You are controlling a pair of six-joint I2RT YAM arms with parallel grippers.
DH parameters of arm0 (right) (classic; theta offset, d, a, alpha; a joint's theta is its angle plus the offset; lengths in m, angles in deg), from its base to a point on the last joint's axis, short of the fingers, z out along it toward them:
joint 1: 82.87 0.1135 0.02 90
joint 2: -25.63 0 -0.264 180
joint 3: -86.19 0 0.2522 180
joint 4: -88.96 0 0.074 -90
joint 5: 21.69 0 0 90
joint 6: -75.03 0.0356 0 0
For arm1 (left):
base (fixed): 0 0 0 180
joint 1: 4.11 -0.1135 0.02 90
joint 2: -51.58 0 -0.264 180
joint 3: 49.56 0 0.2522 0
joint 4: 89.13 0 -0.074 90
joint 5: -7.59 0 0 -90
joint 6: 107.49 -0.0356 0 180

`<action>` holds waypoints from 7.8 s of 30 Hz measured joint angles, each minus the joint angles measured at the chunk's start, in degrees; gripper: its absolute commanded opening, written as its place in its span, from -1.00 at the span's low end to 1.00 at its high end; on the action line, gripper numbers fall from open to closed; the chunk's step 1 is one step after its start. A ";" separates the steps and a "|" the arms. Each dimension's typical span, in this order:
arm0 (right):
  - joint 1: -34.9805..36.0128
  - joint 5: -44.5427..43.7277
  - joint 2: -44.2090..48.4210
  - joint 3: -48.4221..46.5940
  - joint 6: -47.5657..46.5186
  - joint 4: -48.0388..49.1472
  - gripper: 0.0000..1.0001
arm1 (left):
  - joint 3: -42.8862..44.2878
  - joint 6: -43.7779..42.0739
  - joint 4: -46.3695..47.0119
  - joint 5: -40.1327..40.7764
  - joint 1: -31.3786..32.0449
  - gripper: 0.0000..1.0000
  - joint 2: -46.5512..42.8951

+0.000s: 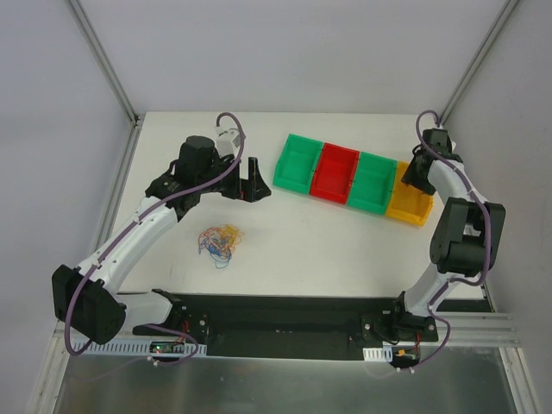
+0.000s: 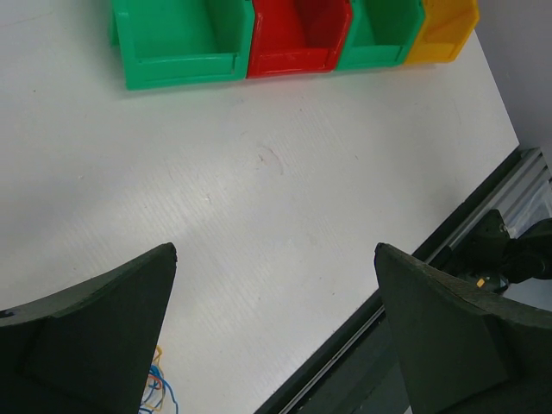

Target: Untangle the cables

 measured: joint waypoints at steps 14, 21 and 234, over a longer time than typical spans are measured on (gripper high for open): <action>1.36 2.78 6.38 -0.83 -1.22 -0.26 0.33 | 0.02 -1.49 -0.09 1.92 0.00 0.96 -2.69; 6.99 0.61 10.86 4.55 -1.22 0.87 0.24 | 0.02 -1.11 -0.09 0.00 0.00 0.97 -2.36; 40.72 -31.98 73.42 28.52 3.32 5.03 -0.99 | -2.56 -3.87 -13.88 93.83 9.16 -1.00 -30.36</action>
